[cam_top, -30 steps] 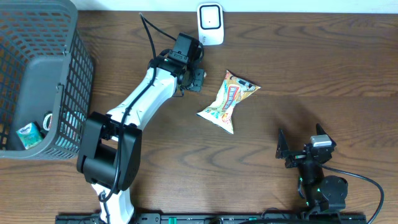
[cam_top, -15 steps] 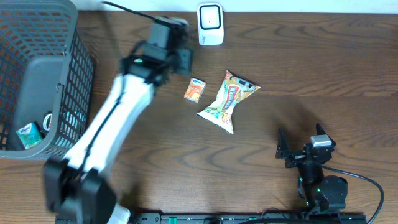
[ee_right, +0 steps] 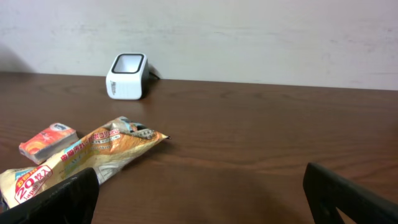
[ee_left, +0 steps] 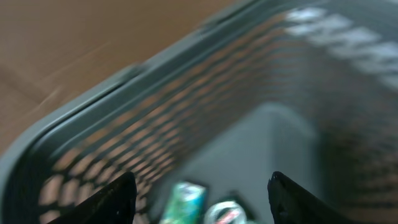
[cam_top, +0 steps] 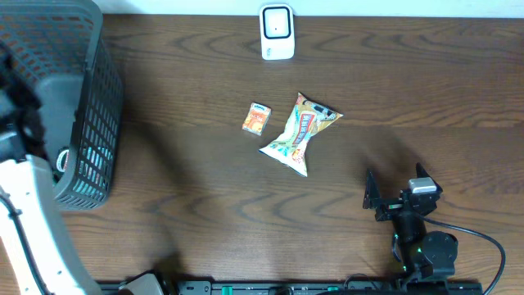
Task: Scan the item barcode
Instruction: 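Reach the left gripper into the basket and grasp a green Kleenex pack, then carry the green Kleenex pack to the scanner and release it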
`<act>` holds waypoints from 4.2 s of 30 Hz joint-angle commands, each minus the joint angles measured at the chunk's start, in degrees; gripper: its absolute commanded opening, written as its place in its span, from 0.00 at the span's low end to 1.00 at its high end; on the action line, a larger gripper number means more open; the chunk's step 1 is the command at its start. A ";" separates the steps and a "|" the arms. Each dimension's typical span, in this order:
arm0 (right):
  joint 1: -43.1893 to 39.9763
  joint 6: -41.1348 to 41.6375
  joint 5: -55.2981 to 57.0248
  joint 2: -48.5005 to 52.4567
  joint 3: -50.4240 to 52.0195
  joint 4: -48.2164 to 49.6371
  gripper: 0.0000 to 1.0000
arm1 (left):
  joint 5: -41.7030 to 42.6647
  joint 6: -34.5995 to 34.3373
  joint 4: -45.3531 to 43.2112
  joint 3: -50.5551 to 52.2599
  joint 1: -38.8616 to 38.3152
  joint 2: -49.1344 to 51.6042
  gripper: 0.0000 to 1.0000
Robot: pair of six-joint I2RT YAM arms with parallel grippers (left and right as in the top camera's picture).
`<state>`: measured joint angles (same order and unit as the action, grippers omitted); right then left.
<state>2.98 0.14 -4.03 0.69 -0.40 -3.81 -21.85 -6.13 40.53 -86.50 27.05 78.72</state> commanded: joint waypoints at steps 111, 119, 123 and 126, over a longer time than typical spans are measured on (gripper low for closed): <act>0.44 -0.63 0.24 -0.26 0.04 -0.26 0.99 | 36.50 -3.72 -21.77 10.73 -42.91 24.90 0.68; 0.44 -0.63 0.24 -0.26 0.04 -0.26 0.99 | 32.68 -3.30 -22.12 10.62 -40.72 17.07 0.76; 0.44 -0.63 0.24 -0.26 0.04 -0.26 0.99 | 32.65 -3.26 -23.78 10.58 -37.68 8.41 0.76; 0.44 -0.63 0.24 -0.26 0.04 -0.26 0.99 | 32.63 -2.16 -23.93 10.58 -33.31 1.01 0.76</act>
<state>2.98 0.14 -4.03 0.71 -0.40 -3.81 11.81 -10.15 16.75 -75.46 -9.93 86.59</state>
